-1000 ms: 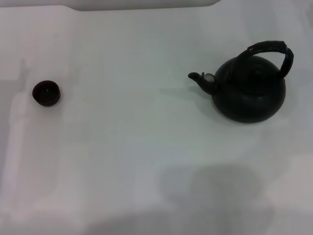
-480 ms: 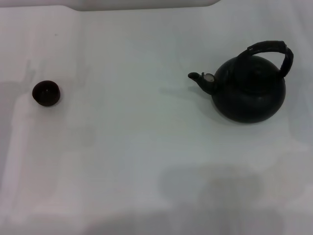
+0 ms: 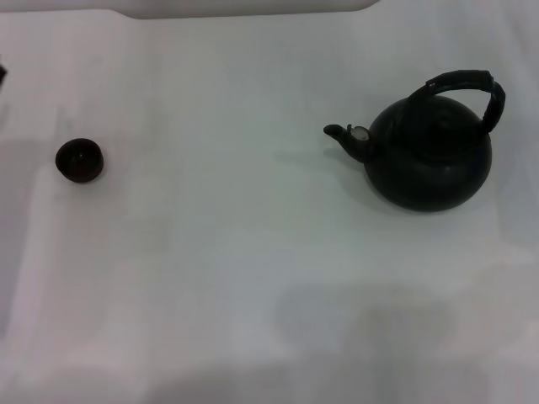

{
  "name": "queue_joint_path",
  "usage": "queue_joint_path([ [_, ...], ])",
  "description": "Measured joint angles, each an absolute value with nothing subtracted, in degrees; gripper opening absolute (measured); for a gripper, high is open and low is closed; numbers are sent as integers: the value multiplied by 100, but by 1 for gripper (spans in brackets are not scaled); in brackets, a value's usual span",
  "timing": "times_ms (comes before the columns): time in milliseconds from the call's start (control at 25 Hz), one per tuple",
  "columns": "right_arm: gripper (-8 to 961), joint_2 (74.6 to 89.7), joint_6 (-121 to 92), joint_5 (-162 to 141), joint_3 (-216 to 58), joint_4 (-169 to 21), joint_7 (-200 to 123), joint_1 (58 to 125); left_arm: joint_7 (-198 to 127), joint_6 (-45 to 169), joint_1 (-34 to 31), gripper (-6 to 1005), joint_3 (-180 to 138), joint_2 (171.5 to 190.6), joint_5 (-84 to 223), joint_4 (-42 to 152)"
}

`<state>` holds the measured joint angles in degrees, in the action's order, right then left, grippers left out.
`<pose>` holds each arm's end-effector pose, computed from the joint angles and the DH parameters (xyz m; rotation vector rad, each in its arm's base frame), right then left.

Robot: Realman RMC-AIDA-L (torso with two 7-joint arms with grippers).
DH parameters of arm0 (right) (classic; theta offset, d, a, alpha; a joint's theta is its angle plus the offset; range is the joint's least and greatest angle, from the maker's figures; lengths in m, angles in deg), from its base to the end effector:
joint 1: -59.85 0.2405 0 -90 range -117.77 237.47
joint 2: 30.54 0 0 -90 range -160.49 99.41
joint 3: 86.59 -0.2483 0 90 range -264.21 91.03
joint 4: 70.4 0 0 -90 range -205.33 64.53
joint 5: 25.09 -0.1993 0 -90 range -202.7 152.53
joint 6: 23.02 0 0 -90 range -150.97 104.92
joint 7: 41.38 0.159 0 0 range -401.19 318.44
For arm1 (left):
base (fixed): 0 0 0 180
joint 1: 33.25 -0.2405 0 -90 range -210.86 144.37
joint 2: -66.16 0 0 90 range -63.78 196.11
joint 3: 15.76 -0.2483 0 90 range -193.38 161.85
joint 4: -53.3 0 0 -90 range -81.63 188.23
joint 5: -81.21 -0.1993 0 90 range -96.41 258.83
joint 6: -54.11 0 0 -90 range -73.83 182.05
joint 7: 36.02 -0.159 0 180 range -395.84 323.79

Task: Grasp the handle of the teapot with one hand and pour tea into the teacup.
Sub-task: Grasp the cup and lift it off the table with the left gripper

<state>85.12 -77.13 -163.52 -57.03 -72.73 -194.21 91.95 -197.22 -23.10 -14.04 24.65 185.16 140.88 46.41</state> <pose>0.3610 0.3772 0.0549 -1.3569 0.8509 0.6919 -0.3363 0.2978 0.0172 -1.4402 -0.6429 -0.8552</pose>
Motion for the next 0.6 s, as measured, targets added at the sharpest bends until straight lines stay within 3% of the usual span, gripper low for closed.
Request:
queue_joint_path([
  [600,752,8496,-7782,-16351,-5697,-7395,-19365,9156,-19726,-1772,-1897,878,2445,18567,13012,4432],
])
